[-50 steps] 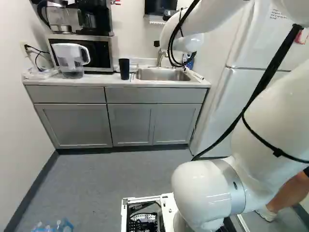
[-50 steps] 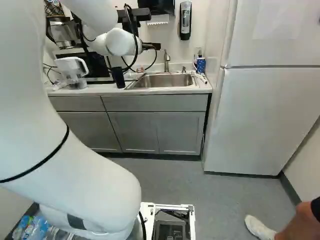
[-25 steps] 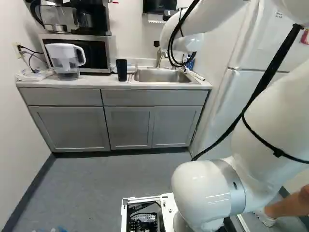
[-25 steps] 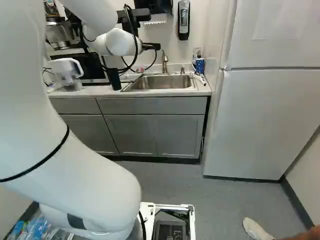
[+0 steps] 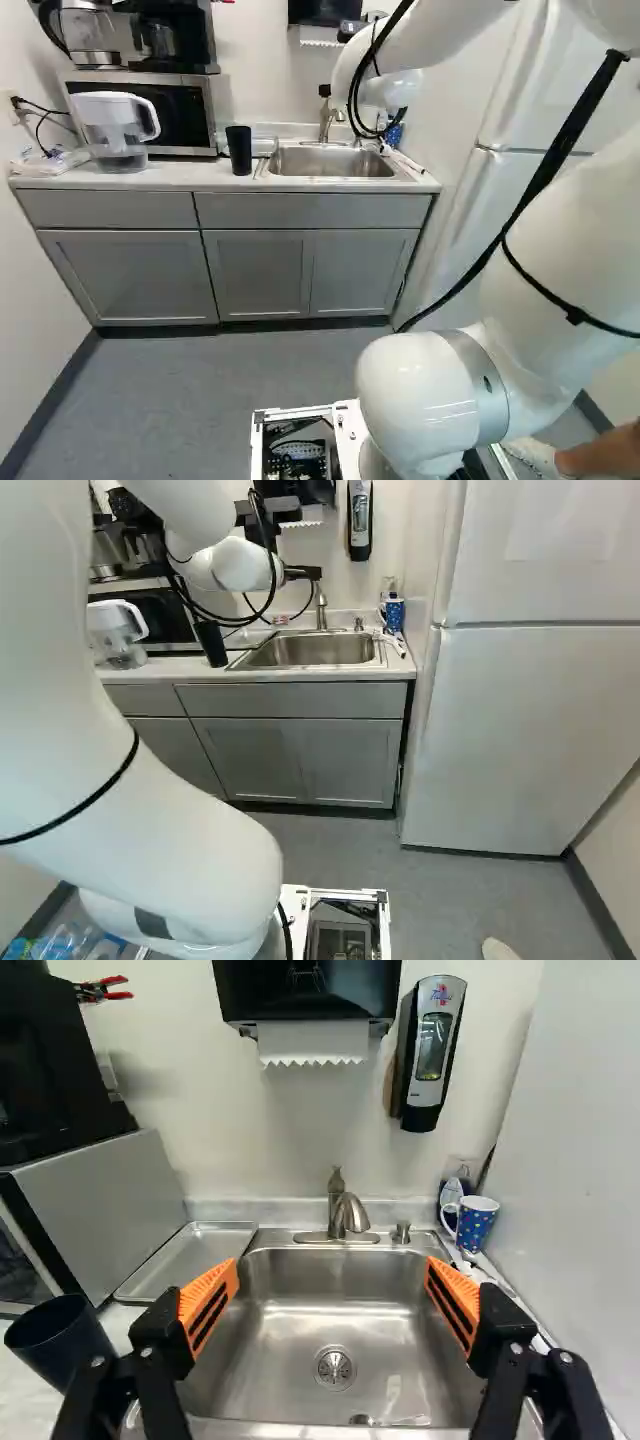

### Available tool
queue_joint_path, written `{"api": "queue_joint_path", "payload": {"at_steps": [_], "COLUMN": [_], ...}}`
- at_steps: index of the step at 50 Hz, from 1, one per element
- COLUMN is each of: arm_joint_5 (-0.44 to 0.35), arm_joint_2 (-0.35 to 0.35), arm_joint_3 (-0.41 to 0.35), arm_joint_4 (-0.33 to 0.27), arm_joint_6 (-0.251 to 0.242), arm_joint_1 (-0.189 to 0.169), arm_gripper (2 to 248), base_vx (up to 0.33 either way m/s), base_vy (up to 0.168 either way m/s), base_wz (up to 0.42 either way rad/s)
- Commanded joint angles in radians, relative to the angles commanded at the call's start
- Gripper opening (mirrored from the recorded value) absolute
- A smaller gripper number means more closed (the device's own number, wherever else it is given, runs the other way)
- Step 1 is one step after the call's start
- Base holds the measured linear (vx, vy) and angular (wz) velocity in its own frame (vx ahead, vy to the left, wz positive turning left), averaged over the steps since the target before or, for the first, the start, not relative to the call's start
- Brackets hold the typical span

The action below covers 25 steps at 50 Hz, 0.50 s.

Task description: Rinse the cup and place it in the tray

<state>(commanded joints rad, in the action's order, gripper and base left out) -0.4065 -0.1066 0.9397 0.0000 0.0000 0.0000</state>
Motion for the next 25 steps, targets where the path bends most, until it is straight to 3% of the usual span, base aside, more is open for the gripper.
{"api": "queue_joint_path", "payload": {"at_steps": [25], "arm_joint_5": [0.000], "arm_joint_2": [0.000], "arm_joint_3": [0.000], "arm_joint_4": [0.000], "arm_joint_6": [0.000], "arm_joint_1": [0.000], "arm_gripper": [247], "base_vx": [0.134], "base_vy": [-0.055], "base_wz": [0.152]}}
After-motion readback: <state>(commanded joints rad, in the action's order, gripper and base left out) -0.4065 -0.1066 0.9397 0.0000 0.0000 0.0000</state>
